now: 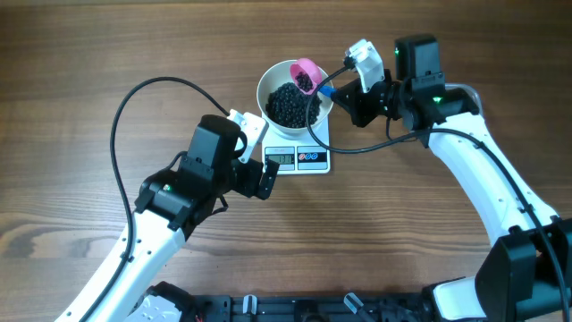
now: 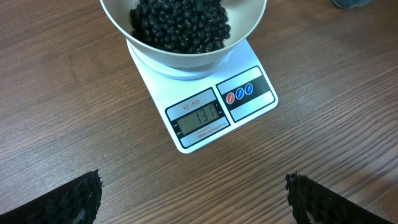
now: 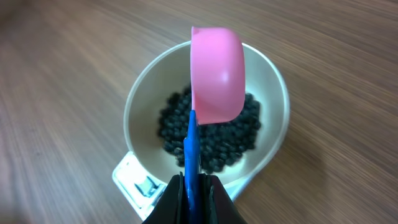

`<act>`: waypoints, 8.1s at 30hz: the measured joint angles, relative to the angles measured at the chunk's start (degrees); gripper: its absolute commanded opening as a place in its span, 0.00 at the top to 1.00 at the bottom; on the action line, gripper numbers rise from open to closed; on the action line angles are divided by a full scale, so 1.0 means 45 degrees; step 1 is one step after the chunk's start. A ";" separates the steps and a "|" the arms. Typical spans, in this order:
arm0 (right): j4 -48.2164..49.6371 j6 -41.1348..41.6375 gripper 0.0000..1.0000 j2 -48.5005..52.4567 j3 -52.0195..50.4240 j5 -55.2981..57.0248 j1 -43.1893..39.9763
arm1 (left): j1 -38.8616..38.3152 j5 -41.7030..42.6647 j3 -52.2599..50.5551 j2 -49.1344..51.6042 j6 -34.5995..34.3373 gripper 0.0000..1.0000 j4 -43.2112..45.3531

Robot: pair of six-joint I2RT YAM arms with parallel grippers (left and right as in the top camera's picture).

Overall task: Scoop item into bowl and weigh 150g on scale
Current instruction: 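Tip the scoop to pour beans into the white bowl, then move the empty scoop right back to the bean tub, then scoop beans from the tub and lift the scoop, then carry the filled scoop left over the white bowl, then tip the scoop to pour a small amount into the bowl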

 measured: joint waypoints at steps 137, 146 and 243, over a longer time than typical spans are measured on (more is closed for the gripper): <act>-0.5518 -0.1117 0.96 0.0296 0.0024 0.3473 -0.6761 | 0.0000 0.0005 0.0000 0.0000 0.0000 0.00 0.0000; -0.5717 -0.1360 0.96 0.0296 0.0024 0.2176 -0.7422 | 0.0000 0.0000 0.0000 0.0000 0.0000 0.00 -0.0005; 0.0039 -0.0515 0.96 0.0296 0.0015 0.1268 0.0602 | 0.0000 0.0000 0.0000 0.0000 0.0000 0.00 -0.0005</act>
